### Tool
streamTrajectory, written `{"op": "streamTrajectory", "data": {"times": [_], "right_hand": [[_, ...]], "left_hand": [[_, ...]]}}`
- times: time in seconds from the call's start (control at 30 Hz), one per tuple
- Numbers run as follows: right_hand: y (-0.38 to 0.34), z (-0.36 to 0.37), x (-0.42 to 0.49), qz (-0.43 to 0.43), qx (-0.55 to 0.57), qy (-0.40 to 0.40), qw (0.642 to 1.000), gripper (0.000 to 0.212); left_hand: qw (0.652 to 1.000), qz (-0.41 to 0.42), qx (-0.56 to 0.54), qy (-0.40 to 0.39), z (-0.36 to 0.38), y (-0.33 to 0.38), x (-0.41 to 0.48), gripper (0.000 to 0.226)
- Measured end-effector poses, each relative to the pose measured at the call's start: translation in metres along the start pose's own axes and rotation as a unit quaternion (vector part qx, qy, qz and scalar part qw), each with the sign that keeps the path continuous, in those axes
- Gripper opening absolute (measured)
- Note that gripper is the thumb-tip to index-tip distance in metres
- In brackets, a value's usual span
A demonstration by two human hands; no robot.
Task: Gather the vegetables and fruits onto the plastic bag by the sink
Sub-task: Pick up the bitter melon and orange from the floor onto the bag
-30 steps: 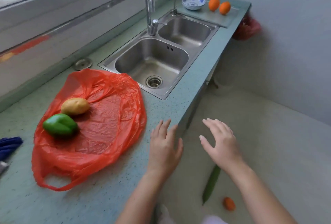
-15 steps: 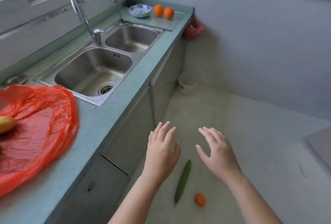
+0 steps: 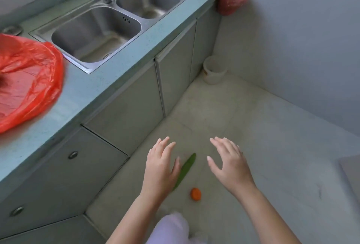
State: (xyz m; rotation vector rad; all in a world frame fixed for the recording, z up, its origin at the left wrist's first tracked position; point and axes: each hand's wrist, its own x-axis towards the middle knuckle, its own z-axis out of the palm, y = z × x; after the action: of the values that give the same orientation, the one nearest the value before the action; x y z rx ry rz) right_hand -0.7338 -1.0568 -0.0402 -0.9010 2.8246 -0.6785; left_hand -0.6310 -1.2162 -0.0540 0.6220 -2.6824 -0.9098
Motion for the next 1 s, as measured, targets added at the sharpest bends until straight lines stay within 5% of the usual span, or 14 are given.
{"op": "streamTrajectory", "data": {"times": [0.17, 0.53, 0.73, 1.0], "right_hand": [[0.019, 0.024, 0.021, -0.013, 0.009, -0.005, 1.0, 0.054], [0.095, 0.084, 0.036, -0.136, 0.046, -0.122, 0.982, 0.052], [0.16, 0.146, 0.027, -0.215, 0.04, -0.211, 0.953, 0.051], [0.223, 0.277, 0.04, -0.282, 0.021, -0.23, 0.931, 0.052]], "left_hand": [[0.999, -0.031, -0.031, 0.008, 0.019, -0.012, 0.023, 0.045], [0.958, -0.244, -0.076, 0.132, 0.106, -0.002, -0.03, 0.051], [0.929, -0.323, -0.051, 0.171, 0.197, -0.006, -0.063, 0.058], [0.894, -0.363, -0.048, 0.259, 0.275, -0.092, -0.076, 0.059]]}}
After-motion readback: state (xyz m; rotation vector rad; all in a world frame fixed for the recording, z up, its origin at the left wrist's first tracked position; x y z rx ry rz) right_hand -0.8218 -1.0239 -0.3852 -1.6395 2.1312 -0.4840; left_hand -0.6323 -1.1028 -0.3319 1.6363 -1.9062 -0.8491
